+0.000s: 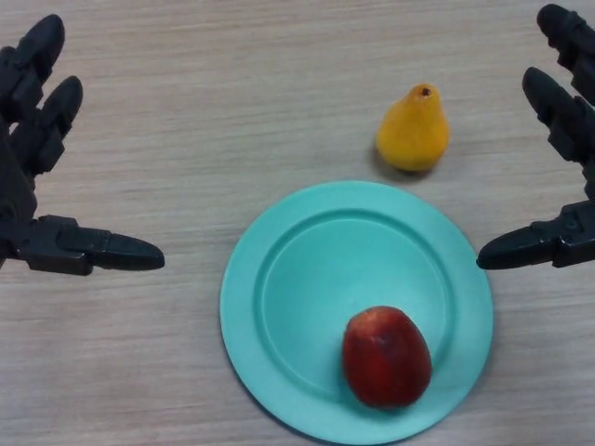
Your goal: Pick up the red apple and place it on the plate
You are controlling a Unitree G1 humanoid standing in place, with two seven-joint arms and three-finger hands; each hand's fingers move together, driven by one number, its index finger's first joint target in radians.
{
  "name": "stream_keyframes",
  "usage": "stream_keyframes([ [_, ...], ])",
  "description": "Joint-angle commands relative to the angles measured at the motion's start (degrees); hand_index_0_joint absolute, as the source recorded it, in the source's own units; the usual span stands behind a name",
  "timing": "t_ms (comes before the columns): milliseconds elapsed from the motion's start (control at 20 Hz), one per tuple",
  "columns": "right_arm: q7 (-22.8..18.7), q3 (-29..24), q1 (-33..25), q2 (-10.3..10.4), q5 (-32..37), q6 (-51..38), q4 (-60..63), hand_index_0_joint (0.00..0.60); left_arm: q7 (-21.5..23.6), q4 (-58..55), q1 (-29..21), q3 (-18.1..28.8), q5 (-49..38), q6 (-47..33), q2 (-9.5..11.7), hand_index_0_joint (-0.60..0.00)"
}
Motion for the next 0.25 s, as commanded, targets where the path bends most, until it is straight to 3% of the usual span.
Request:
stream_keyframes([
  [50, 0.13, -4.66, -1.64, -2.61, 2.74, -5.65, -3.29, 0.000, -1.15, -3.19, -1.88, 2.64, 0.60, -3.76, 3.64, 0.000],
  [250, 1.71, -4.18, -1.89, -2.57, 3.77, -9.74, -0.81, 0.000, -1.47, -1.58, -3.02, 2.70, 1.40, -6.73, 2.66, 0.000],
])
